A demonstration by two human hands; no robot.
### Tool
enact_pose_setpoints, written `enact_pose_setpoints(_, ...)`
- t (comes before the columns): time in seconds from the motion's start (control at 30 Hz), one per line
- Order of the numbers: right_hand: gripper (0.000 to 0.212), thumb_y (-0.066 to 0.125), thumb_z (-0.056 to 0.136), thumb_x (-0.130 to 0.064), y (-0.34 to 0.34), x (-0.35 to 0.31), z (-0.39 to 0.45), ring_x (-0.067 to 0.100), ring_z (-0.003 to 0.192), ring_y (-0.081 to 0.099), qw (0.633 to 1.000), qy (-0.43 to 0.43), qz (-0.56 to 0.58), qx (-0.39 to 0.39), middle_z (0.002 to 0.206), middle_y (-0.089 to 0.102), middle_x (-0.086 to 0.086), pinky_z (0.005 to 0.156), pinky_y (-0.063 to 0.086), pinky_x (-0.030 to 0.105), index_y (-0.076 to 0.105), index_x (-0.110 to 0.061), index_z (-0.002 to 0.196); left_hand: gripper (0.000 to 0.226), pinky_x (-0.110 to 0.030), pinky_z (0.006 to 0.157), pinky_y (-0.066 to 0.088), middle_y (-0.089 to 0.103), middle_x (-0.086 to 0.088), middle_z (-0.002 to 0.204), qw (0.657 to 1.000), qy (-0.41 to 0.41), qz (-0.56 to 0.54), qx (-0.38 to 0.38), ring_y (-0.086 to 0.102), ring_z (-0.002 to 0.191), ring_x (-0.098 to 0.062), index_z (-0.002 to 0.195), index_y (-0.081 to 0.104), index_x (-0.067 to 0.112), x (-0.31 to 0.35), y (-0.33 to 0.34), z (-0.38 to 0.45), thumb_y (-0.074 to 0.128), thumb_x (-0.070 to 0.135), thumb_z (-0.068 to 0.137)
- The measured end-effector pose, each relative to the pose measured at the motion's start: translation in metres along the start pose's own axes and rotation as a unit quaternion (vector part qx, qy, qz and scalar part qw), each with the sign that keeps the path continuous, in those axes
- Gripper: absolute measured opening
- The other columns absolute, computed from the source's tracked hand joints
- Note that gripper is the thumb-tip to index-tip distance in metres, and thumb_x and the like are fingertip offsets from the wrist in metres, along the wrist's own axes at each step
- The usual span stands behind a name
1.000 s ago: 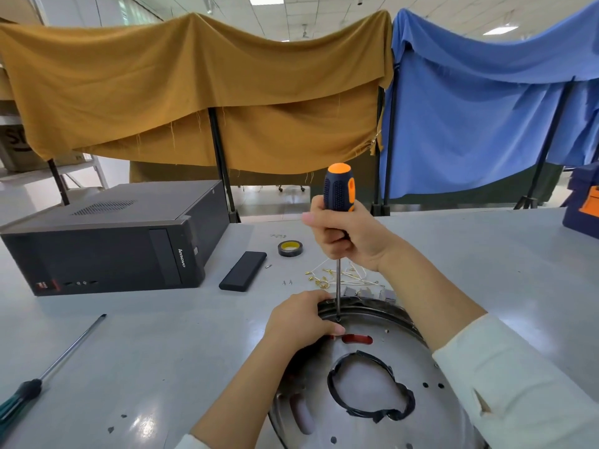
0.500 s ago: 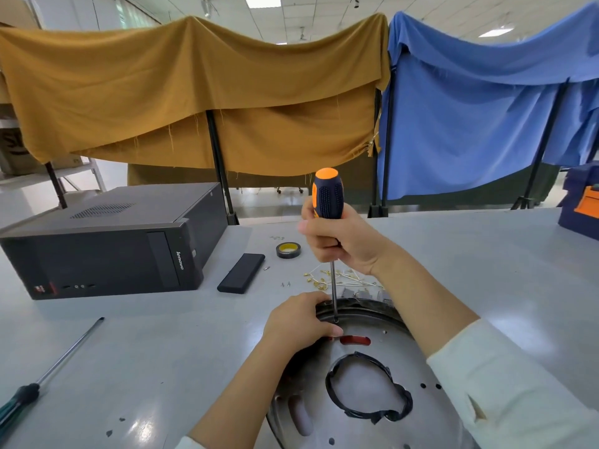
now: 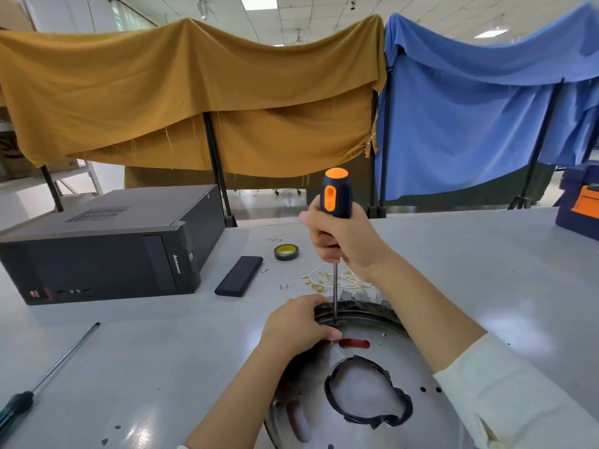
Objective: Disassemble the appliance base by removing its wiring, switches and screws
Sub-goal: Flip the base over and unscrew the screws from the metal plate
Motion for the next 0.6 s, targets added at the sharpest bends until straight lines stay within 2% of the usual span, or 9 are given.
enact_pose_setpoints(0.03,0.029,0.06,0.084,-0.01,0.0,-0.001,0.001,0.012,0.04,0.023,0.998,0.02,0.014,-0.054,0.048,0.031,-0.002,0.038,0.022,0.018,0.041,-0.016,0.063,0.045,-0.024,0.071,0.039,0.064,0.018,0.102,1.0,0.0,0.001,0.002,0.058,0.094,-0.009,0.108,0.058,0.04,0.0,0.0,0.0,0.073,0.049,0.066)
enact_pose_setpoints(0.1,0.03,0.062,0.085,-0.013,-0.004,0.0,0.004,0.012,0.039,0.023,0.998,0.029,0.014,-0.047,0.049,0.03,-0.001,0.038,0.023,0.02,0.041,-0.017,0.064,0.047,-0.024,0.072,0.039,0.064,0.017,0.104,1.0,-0.003,0.001,0.004,0.058,0.095,-0.01,0.109,0.058,0.04,0.0,-0.001,0.0,0.073,0.049,0.066)
enact_pose_setpoints(0.17,0.03,0.065,0.087,-0.019,-0.01,0.002,0.004,0.013,0.039,0.033,0.996,-0.01,-0.051,0.073,0.051,0.037,0.001,0.04,0.032,0.023,0.042,-0.016,0.068,0.049,-0.025,0.073,0.04,0.064,0.016,0.106,1.0,-0.004,0.002,0.001,0.058,0.097,-0.01,0.112,0.057,0.04,-0.001,0.0,0.0,0.072,0.05,0.066)
enact_pose_setpoints(0.23,0.026,0.069,0.085,-0.027,-0.015,0.001,-0.003,0.011,0.043,0.046,0.965,-0.071,-0.127,0.218,0.058,0.048,0.002,0.044,0.042,0.02,0.047,-0.019,0.073,0.052,-0.025,0.075,0.04,0.063,0.016,0.108,1.0,-0.006,0.0,-0.002,0.058,0.1,-0.011,0.115,0.056,0.04,-0.001,0.0,0.0,0.073,0.05,0.067)
enact_pose_setpoints(0.33,0.023,0.068,0.085,-0.032,-0.013,0.004,-0.009,0.012,0.051,0.049,0.946,-0.104,-0.135,0.276,0.06,0.05,-0.003,0.048,0.044,0.019,0.049,-0.023,0.075,0.055,-0.025,0.077,0.04,0.062,0.015,0.111,1.0,-0.007,0.0,-0.002,0.057,0.103,-0.012,0.118,0.055,0.039,0.0,0.0,0.0,0.073,0.05,0.067)
enact_pose_setpoints(0.4,0.027,0.066,0.087,-0.026,-0.008,0.006,-0.006,0.011,0.046,0.04,0.97,-0.072,-0.084,0.216,0.052,0.043,-0.006,0.045,0.037,0.022,0.047,-0.02,0.068,0.051,-0.025,0.075,0.04,0.063,0.016,0.109,1.0,-0.005,0.002,-0.004,0.058,0.101,-0.011,0.115,0.056,0.04,0.0,0.0,0.0,0.073,0.049,0.067)
enact_pose_setpoints(0.47,0.033,0.063,0.085,-0.014,0.001,0.005,-0.001,0.011,0.04,0.029,0.997,-0.023,-0.025,0.063,0.046,0.035,-0.006,0.039,0.028,0.02,0.043,-0.019,0.06,0.047,-0.024,0.072,0.039,0.064,0.017,0.103,1.0,-0.005,-0.001,-0.003,0.058,0.097,-0.01,0.11,0.057,0.041,0.0,0.0,-0.002,0.073,0.049,0.066)
enact_pose_setpoints(0.53,0.036,0.06,0.082,-0.01,0.008,0.002,0.002,0.013,0.041,0.02,0.996,0.026,0.001,-0.087,0.046,0.028,-0.004,0.039,0.021,0.018,0.04,-0.021,0.054,0.046,-0.024,0.071,0.039,0.064,0.017,0.1,1.0,-0.005,-0.001,0.0,0.058,0.095,-0.01,0.109,0.057,0.041,0.0,-0.001,-0.002,0.073,0.049,0.066)
enact_pose_setpoints(0.6,0.037,0.061,0.084,-0.011,0.006,0.0,0.004,0.015,0.044,0.018,0.994,0.033,0.004,-0.106,0.049,0.026,-0.001,0.04,0.021,0.02,0.039,-0.02,0.056,0.047,-0.025,0.073,0.041,0.064,0.017,0.102,1.0,-0.005,-0.003,0.0,0.059,0.096,-0.01,0.11,0.057,0.04,0.0,-0.001,-0.002,0.072,0.048,0.067)
Point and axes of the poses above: each hand's wrist, its own z-axis towards the middle knuckle, its own y-axis out of the palm, x = y × z, the point moved 4 cm from there along z, towards the middle knuckle
